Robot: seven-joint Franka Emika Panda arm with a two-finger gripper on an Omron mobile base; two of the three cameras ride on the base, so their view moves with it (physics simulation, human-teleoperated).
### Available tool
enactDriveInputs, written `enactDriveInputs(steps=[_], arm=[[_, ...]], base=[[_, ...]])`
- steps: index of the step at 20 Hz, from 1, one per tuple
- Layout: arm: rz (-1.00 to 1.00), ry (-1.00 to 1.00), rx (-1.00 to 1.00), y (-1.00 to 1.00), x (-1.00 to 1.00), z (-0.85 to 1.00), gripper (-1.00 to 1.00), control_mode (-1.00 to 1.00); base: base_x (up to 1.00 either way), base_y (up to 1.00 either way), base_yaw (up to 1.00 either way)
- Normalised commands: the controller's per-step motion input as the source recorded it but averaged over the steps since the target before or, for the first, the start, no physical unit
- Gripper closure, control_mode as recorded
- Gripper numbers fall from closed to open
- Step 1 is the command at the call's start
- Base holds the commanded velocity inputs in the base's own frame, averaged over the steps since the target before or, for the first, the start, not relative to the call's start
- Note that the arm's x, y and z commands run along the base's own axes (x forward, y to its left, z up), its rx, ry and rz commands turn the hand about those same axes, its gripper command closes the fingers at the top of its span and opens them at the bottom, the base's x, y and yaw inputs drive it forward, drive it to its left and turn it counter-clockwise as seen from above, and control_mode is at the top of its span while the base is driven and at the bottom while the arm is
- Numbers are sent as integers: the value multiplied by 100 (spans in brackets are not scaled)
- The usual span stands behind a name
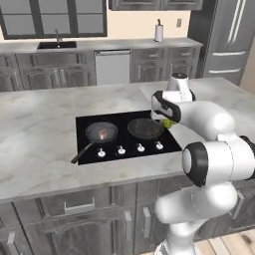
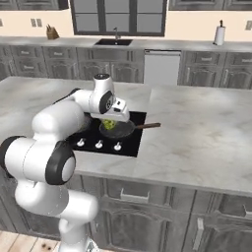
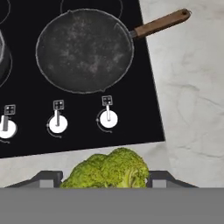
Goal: Place both pans onto different burners. Then place the broccoli and the steak on different pans.
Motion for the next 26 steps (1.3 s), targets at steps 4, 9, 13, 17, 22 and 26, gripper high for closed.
enactDriveInputs(steps=[4,9,13,17,22,26], arm=[[0,0,0,0,0,0,100,100],[0,0,0,0,0,0,100,100],[2,0,0,0,21,-3,100,-100],[2,2,0,0,51,-13,100,-100],[2,3,0,0,47,-33,100,-100],[1,9,0,3,30,-23,100,-100]], base=[[58,8,1],[65,3,0],[19,0,2],[0,0,0],[0,0,0],[0,0,0]])
